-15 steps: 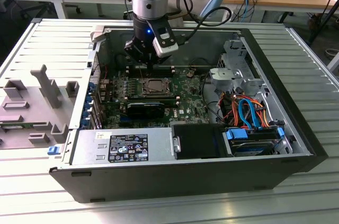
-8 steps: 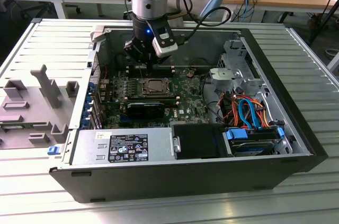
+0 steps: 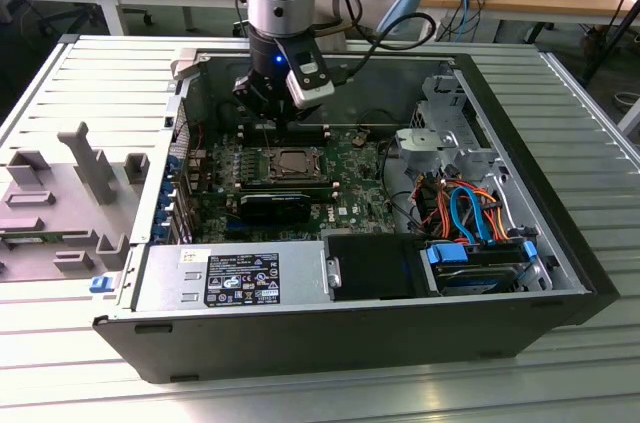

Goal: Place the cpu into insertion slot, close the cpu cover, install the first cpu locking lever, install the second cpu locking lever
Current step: 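Install the first cpu locking lever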

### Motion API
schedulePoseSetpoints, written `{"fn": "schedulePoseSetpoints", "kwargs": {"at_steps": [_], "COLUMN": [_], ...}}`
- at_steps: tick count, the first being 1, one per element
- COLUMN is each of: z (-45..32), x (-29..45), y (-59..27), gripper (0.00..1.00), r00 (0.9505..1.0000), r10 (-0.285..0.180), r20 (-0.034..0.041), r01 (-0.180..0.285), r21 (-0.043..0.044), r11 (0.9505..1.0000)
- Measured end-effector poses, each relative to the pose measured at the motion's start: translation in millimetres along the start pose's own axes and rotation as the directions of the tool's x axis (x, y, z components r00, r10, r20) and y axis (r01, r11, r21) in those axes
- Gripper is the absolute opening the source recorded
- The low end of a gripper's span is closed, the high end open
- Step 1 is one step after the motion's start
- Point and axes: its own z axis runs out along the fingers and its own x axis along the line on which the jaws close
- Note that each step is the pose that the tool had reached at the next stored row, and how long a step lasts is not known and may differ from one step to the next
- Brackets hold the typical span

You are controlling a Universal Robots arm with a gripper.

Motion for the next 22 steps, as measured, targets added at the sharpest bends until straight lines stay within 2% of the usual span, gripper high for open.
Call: {"fn": "schedulePoseSetpoints", "kwargs": {"at_steps": [22], "z": [0.0], "x": [4.7], "y": [-0.4], "gripper": [0.11], "r00": [1.0], "r10": [0.0], "r20": [0.0], "r01": [0.0], "r21": [0.0], "r11": [1.0]}}
